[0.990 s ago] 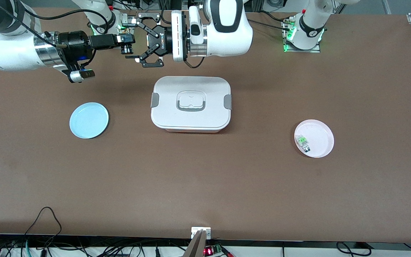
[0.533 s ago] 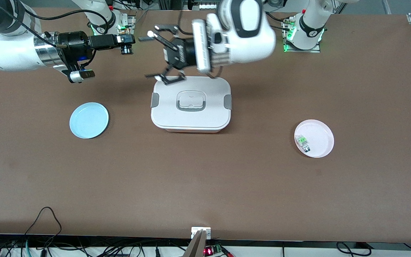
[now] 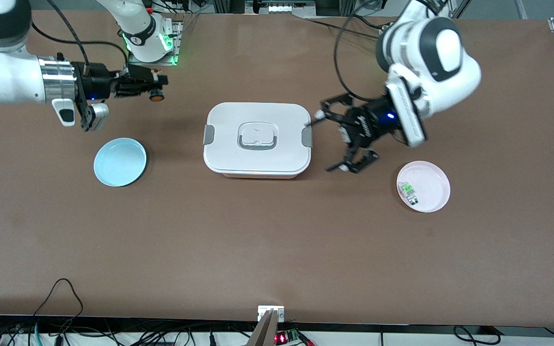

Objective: Transfer orange switch to right arm and place
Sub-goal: 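Move the switch over the blue dish while the left gripper withdraws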

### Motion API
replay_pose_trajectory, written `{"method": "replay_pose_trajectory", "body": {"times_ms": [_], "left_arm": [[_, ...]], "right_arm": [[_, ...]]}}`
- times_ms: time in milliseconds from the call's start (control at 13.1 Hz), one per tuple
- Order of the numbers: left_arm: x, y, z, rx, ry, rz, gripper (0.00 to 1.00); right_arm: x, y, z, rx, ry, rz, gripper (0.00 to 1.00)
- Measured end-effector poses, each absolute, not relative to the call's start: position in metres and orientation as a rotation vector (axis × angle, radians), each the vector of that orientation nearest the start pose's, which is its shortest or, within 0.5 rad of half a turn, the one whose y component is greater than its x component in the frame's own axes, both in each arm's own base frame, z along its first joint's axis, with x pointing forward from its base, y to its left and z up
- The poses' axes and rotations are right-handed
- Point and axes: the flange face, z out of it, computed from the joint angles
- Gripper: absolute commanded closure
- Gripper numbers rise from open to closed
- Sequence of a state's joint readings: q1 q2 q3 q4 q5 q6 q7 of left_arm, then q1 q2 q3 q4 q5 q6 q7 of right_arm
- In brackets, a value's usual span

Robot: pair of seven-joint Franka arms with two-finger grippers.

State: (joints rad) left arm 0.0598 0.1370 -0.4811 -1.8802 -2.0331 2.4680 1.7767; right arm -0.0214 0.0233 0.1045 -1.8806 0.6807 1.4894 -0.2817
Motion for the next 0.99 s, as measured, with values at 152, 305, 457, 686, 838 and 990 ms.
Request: {"method": "replay_pose_trajectory", "body": {"times_ms": [152,305,457,686,838,990], "left_arm": [[0.599,-0.188,0.489,1.797,-0.476,1.325,0.00],[0.616,-0.117,0.486,1.928,-0.482,1.345,0.00],[0.627,-0.055,0.494,2.078,-0.545,1.281,0.00],[0.633,-0.006,0.528,2.242,-0.649,1.064,0.00],[0.631,0.010,0.535,2.331,-0.705,0.972,0.00],[0.623,0.023,0.538,2.423,-0.783,0.878,0.00]], "right_arm": [[0.529,0.088,0.463,-2.534,-0.653,0.373,0.99],[0.540,0.067,0.444,-2.619,-0.987,0.361,1.00],[0.549,0.055,0.424,-2.603,-1.275,0.320,1.00],[0.551,0.029,0.375,-2.489,-1.621,0.199,1.00],[0.545,-0.002,0.341,-2.436,-1.752,0.123,1.00],[0.536,-0.024,0.306,-2.414,-1.837,0.073,1.00]]}}
